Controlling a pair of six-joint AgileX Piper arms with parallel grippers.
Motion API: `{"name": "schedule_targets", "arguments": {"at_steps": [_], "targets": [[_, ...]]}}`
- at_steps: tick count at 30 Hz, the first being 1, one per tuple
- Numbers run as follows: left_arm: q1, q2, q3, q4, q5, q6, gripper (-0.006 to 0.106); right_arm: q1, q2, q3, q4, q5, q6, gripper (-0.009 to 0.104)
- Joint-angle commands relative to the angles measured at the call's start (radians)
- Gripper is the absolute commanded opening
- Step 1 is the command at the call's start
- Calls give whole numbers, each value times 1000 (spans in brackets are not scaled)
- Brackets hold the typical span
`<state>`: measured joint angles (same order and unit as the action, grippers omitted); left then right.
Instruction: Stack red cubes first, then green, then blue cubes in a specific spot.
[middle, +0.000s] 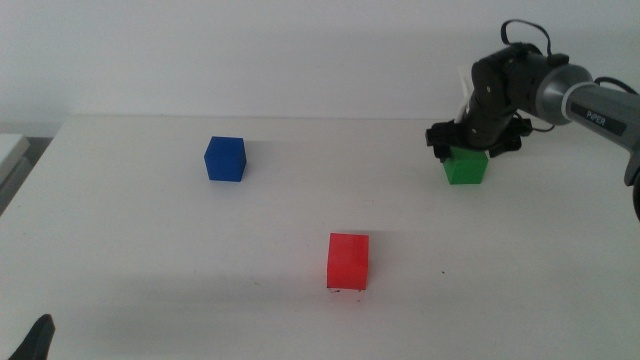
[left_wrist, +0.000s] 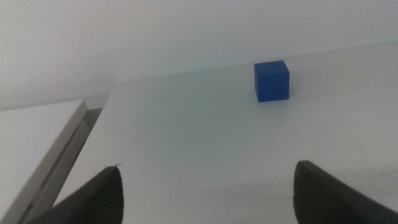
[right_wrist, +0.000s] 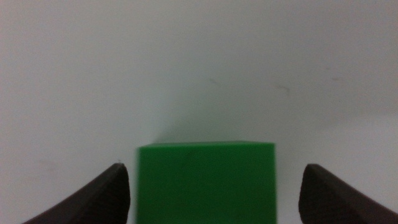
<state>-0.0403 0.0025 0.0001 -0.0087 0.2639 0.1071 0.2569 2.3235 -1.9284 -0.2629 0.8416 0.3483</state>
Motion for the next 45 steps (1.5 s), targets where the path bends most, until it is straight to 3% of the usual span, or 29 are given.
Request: {"name": "schedule_targets", "arguments": {"at_steps": [1,4,6,10,15,20,24,32,45], "targets": [[2,-2,0,2,-14,1,94,-18,6,-7,-24,-13,14,79],[2,-2,0,2,-14,1,94,-20,10,-7,-29,-14,14,35],[2,-2,0,2,-14,1,94,-2,-19,-7,-30,30,24,-2],[2,-2,0,2,-14,1,94,94,-162,16,-112,176,138,3],[2,-2,0,2,-14,1,94,321,-350,109,-216,278,332,4],[2,-2,0,2,-14,1,94,467,-360,153,-179,289,532,4],[2,-2,0,2,-14,1,94,562,-354,205,-208,287,632,4],[2,-2,0,2,-14,1,94,622,-345,262,-247,238,752,4],[2,-2,0,2,-14,1,94,629,-281,262,-240,279,752,4]]}}
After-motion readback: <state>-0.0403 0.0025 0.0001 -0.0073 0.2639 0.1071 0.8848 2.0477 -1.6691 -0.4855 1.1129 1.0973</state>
